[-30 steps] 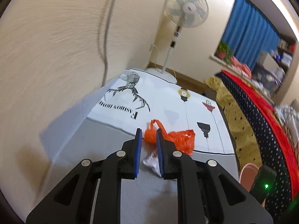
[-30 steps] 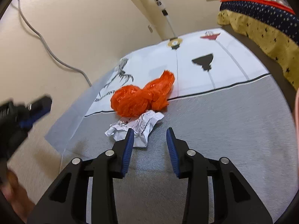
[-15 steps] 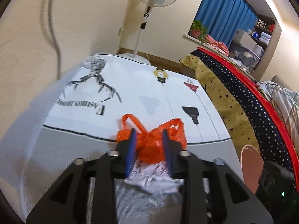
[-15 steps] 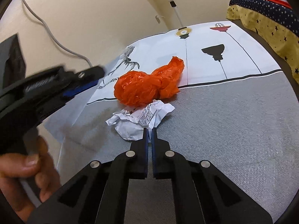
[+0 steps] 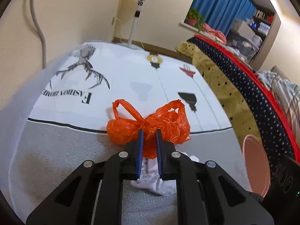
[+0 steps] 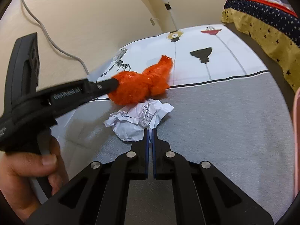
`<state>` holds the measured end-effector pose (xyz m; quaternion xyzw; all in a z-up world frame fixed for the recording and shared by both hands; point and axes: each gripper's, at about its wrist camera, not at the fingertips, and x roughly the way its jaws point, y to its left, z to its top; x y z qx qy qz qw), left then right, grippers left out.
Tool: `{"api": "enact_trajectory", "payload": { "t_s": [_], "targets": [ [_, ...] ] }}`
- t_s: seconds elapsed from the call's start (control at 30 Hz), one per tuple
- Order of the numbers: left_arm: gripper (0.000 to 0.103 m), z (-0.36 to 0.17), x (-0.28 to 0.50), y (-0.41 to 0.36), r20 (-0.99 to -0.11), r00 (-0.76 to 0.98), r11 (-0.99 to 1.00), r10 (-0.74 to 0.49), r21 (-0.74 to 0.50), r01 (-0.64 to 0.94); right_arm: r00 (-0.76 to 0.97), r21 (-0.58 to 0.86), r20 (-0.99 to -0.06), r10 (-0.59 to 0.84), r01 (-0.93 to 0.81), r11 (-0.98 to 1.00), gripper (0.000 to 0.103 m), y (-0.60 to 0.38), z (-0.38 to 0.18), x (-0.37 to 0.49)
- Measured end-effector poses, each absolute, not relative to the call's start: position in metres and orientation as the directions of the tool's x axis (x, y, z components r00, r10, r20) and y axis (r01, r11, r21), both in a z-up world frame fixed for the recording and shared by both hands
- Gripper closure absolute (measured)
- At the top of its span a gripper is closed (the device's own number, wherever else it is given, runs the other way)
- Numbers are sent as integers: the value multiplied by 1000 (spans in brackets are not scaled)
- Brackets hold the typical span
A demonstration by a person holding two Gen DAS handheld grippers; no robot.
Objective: Collect trash
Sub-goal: 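Grasp orange plastic bag with left gripper while right gripper grasps crumpled white paper, then carry orange bag in left gripper and white paper in right gripper over pink bin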
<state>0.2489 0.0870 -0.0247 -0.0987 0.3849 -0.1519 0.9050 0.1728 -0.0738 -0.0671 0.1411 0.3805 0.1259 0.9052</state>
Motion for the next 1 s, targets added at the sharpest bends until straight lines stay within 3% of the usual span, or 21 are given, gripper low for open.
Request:
{"api": "enact_trajectory", "payload": {
  "t_s": [0.33,1.0],
  "targets": [
    [91,5,214,88,-634,732,962,-251,-247,116,754,243,-635,166,-9,970,100,-109,-36,138],
    [91,40,119,62,-553,796,961,-247,-245,128,856,133,-515,-41,127,983,100,-180,54,50]
  ]
}}
